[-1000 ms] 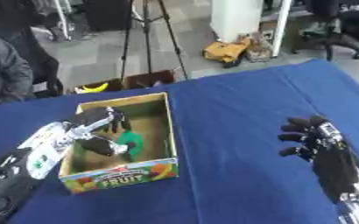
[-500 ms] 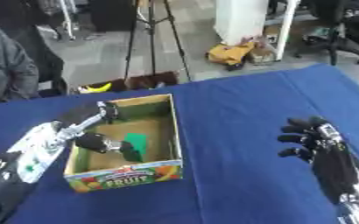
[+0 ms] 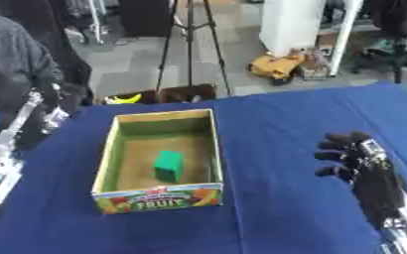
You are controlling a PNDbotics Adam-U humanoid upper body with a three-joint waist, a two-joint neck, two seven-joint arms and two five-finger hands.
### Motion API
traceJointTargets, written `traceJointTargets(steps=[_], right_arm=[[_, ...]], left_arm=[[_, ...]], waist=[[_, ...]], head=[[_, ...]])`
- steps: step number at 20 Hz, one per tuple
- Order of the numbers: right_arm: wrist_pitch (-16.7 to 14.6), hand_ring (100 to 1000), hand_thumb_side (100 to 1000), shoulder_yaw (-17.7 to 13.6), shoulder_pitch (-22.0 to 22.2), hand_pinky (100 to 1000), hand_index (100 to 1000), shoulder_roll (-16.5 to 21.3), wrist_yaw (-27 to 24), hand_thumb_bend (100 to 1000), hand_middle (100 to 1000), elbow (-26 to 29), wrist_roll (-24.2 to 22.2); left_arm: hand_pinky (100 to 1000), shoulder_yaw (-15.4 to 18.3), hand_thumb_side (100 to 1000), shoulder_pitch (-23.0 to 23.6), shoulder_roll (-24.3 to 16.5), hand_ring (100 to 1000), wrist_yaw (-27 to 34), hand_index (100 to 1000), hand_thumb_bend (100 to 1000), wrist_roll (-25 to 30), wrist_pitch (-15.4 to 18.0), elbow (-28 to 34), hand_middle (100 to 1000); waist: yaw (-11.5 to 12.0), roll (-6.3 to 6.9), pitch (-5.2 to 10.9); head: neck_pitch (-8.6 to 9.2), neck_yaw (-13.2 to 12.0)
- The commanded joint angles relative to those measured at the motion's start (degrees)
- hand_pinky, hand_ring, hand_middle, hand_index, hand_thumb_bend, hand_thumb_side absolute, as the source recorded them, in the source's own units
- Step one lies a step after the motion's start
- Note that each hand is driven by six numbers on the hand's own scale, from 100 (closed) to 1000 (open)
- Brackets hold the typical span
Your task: Pick up objects on the table and place them in the box.
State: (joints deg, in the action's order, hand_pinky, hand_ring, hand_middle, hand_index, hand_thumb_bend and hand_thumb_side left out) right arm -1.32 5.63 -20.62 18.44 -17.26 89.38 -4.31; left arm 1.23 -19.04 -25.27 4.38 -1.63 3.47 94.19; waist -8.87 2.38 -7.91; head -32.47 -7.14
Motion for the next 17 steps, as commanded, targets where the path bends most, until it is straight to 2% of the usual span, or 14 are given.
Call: traceJointTargets(steps=[1,11,17], right_arm=[[-0.1,732,1000,-0.9,-0.4,572,832,0.7,-0.4,100,707,0.6,0.4],[-0.1,738,1000,-1.1,-0.3,571,831,0.5,-0.5,100,714,0.7,1.2],[0.1,740,1000,-1.3,-0.2,569,831,0.5,-0.1,100,716,0.6,2.2]], left_arm=[[528,2.8,889,1.5,1.2,553,4.3,733,563,-0.5,-0.4,2.4,622],[523,4.7,901,4.7,4.9,538,7.9,726,553,-0.2,-1.1,3.9,609],[521,4.8,908,5.6,6.3,527,9.0,720,551,0.3,-1.8,4.1,598]], waist=[[0.0,-0.24,0.88],[1.4,-0.76,0.71],[1.6,-0.89,0.52]], head=[[-0.79,0.2],[-3.77,-0.7],[-6.73,-1.2]])
